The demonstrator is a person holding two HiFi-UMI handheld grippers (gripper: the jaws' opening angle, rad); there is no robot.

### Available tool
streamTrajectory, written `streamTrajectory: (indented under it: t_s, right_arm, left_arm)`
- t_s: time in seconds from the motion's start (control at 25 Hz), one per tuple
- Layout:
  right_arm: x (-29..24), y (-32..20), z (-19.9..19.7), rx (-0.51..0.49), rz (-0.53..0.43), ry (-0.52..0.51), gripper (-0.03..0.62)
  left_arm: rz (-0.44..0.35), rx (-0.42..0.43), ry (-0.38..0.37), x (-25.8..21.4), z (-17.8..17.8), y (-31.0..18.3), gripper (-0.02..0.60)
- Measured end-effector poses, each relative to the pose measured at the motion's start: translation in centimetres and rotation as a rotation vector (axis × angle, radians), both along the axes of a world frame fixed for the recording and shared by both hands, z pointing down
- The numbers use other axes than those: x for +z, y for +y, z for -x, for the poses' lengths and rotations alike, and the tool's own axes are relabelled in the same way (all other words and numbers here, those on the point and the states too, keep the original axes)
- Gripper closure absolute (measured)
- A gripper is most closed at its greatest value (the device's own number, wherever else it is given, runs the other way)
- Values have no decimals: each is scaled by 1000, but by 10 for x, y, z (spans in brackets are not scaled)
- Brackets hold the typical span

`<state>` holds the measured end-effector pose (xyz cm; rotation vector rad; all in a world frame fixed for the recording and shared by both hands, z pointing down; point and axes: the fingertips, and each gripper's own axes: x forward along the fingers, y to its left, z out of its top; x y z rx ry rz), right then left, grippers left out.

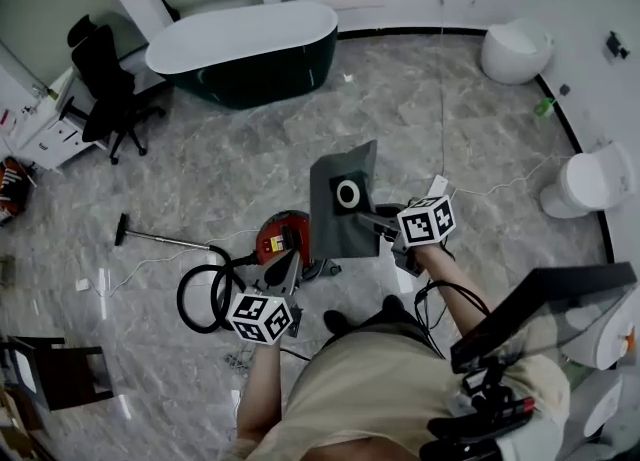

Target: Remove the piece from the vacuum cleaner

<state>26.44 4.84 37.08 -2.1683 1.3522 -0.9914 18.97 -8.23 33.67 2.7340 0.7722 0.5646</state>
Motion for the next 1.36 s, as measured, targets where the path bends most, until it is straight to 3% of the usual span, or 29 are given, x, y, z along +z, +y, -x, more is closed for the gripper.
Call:
streamTrajectory:
  t_s: [0.16,0.32,0.52,0.68,0.8,0.96,1.12,1.36]
  right_arm:
    - [-20,18,4,-39,-22,34,576]
    - [-19,63,12,-75,-28,25,576]
    - [-15,105,24,-116,-5,16,576]
    - [-12,145,26,-124,5,-5,576]
    - [-9,138,29,-158,29,2,576]
    - [-9,122,47,-231,30,54,576]
    - [-10,108,64,-254,35,64,576]
    - [-19,60,112,-290,68,90,576]
  left_arm:
    - [59,-57,35,-25,-9,14,578]
    - [12,-118,100,-43,-6,49,578]
    - [-22,-120,101,-53,12,95,578]
    - [-92,-114,96,-61,25,131,578]
    - [-153,-153,81,-60,35,111,578]
    - [-143,-231,99,-58,55,82,578]
    - [-155,-256,138,-59,77,64,578]
    - [14,-151,200,-81,122,55,578]
